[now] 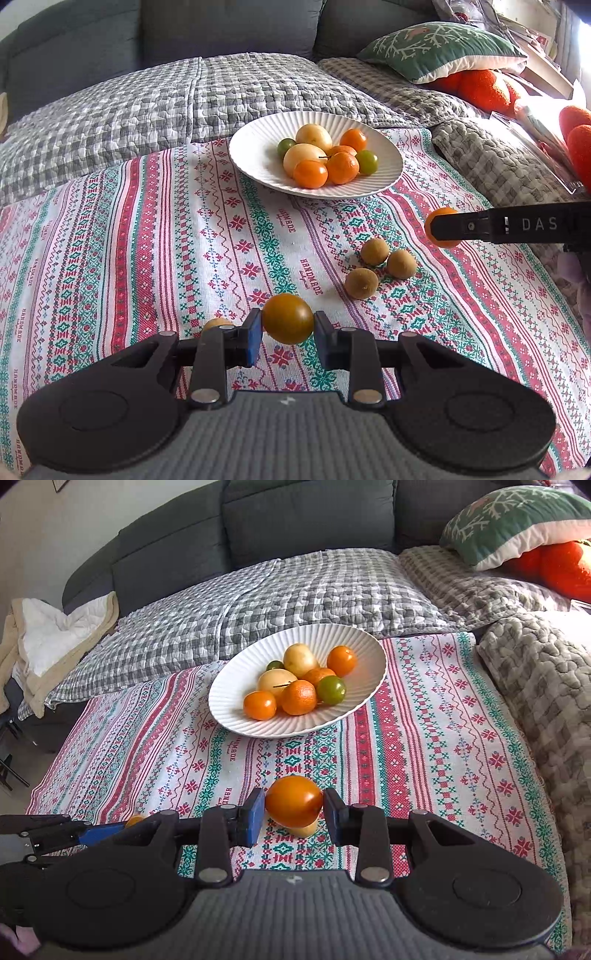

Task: Organize fruits
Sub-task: 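Carry both held orange tomatoes toward the white bowl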

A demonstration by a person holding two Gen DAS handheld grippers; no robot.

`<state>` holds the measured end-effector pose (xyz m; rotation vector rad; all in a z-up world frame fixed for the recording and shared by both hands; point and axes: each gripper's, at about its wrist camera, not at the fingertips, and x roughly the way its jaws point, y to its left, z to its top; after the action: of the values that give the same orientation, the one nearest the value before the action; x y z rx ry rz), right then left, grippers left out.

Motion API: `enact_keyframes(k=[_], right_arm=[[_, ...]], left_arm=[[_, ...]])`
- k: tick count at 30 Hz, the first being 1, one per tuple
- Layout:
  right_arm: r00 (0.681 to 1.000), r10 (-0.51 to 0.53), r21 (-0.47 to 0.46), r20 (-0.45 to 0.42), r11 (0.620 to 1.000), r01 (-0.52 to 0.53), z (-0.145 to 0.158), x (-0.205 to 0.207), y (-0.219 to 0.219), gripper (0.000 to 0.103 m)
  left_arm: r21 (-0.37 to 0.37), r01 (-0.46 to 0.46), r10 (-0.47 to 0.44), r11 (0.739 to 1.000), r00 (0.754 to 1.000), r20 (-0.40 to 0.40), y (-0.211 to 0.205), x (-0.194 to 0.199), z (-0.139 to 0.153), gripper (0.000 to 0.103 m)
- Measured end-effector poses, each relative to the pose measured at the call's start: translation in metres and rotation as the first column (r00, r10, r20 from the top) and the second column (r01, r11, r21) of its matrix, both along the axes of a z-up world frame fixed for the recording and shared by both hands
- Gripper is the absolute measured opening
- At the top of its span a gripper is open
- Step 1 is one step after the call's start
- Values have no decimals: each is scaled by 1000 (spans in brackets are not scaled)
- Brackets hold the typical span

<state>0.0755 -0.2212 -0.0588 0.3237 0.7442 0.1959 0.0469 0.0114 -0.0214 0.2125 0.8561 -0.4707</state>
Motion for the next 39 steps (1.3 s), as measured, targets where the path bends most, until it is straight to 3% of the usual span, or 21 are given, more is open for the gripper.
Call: enact_keyframes(k=[15, 24, 39], right_arm=[[998, -40, 37, 42, 999, 38, 3, 17, -43, 31], [996, -23, 28, 83, 999, 21, 6, 50, -48, 31], [996, 20, -62, 91, 998, -14, 3, 102, -37, 31]], left_arm=[[-29, 40, -36, 999, 992, 120, -27, 58, 28, 24], [-19, 57, -53, 998, 986, 159, -50, 100, 22, 24], [-23, -3, 5, 1000, 997, 82, -61, 152, -3, 24]])
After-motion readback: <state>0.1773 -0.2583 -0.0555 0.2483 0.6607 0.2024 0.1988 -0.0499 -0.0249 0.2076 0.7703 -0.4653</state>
